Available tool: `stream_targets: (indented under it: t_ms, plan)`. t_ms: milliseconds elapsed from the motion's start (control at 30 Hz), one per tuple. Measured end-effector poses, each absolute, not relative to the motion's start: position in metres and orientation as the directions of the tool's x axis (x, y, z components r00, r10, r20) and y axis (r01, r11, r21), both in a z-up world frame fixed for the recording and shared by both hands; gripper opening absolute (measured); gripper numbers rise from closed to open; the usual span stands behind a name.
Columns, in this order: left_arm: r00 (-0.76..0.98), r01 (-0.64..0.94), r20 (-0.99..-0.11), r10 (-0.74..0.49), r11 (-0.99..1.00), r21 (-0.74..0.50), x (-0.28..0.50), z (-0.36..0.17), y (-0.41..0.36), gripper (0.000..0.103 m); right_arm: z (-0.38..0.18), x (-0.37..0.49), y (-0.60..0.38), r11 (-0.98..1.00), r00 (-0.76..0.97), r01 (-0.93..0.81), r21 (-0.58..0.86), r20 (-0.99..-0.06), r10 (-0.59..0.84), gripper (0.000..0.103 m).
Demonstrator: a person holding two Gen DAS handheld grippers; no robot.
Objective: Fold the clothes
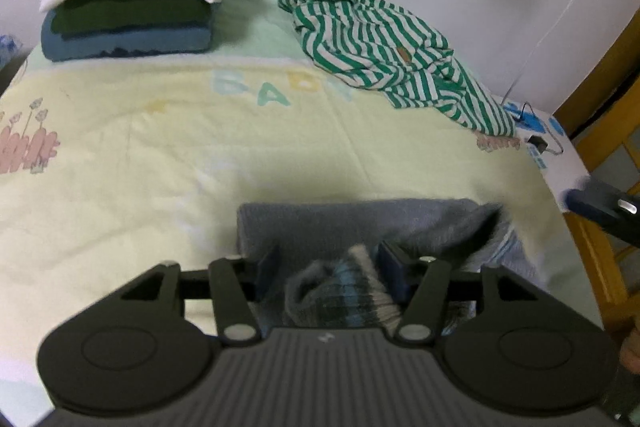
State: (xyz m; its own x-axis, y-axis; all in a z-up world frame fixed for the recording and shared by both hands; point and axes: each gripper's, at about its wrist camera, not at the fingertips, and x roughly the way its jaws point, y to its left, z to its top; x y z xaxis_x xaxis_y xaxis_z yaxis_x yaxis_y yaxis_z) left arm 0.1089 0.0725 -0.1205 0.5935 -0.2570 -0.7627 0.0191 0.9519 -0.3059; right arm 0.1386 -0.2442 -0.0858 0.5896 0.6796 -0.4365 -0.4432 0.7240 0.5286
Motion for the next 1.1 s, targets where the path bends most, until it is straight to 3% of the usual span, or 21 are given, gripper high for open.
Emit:
stream_targets:
  t_ms: [67,133,267,400,467,500,633,733,800,900,967,1033,1100]
  plan:
    - [0.597,0.022,-0.762,-0.250,0.955,-0.296,0.111,-0.121,0.070,0.059,-0.073,0.120,-0.231,0.718,0.574,-0.566,0.406,-0.432,0.696,0.057]
    - [0.598,0.027,-0.764,-0.244,0.958,-0.285,0.113,-0.122,0.067,0.057,-0.077,0.107,-0.208,0.723,0.568,-0.642,0.255,-0.474,0.672,0.071]
    - [0.600,0.042,-0.766,-0.233,0.964,-0.261,0.114,-0.121,0.064,0.058,-0.087,0.084,-0.163,0.669,0.578,-0.742,-0.043,-0.546,0.607,0.071]
    - [0.637,0.040,-0.749,-0.183,0.978,-0.205,0.106,-0.105,0.074,0.058,-0.108,0.109,-0.142,0.692,0.585,-0.720,-0.049,-0.578,0.568,0.071]
    - [0.666,0.039,-0.731,-0.148,0.986,-0.164,0.098,-0.095,0.082,0.063,-0.119,0.119,-0.137,0.687,0.559,-0.725,-0.036,-0.614,0.557,0.071]
    - [0.680,0.040,-0.721,-0.135,0.988,-0.146,0.092,-0.089,0.086,0.065,-0.125,0.124,-0.134,0.685,0.545,-0.728,-0.030,-0.632,0.551,0.068]
    - [0.720,0.086,-0.677,-0.153,0.988,-0.132,0.064,-0.076,0.096,0.075,-0.127,0.130,-0.138,0.694,0.521,-0.719,0.038,-0.631,0.575,0.021]
    - [0.727,0.169,-0.654,-0.208,0.978,-0.123,0.048,-0.078,0.084,0.092,-0.124,0.130,-0.145,0.716,0.536,-0.696,0.056,-0.622,0.570,0.013]
    - [0.722,0.203,-0.656,-0.220,0.974,-0.102,0.047,-0.087,0.071,0.094,-0.124,0.131,-0.147,0.720,0.534,-0.690,0.073,-0.620,0.575,0.012]
    - [0.693,0.218,-0.677,-0.247,0.967,-0.130,0.060,-0.101,0.062,0.090,-0.124,0.130,-0.148,0.719,0.527,-0.689,0.091,-0.618,0.583,0.014]
    - [0.672,0.225,-0.688,-0.276,0.960,-0.166,0.070,-0.108,0.059,0.079,-0.123,0.131,-0.151,0.724,0.529,-0.682,0.103,-0.613,0.586,0.023]
    - [0.653,0.232,-0.694,-0.303,0.952,-0.197,0.078,-0.115,0.057,0.070,-0.124,0.134,-0.154,0.727,0.525,-0.674,0.132,-0.607,0.596,0.045]
    - [0.646,0.246,-0.691,-0.326,0.945,-0.215,0.079,-0.118,0.058,0.067,-0.125,0.136,-0.157,0.725,0.517,-0.672,0.152,-0.605,0.606,0.055]
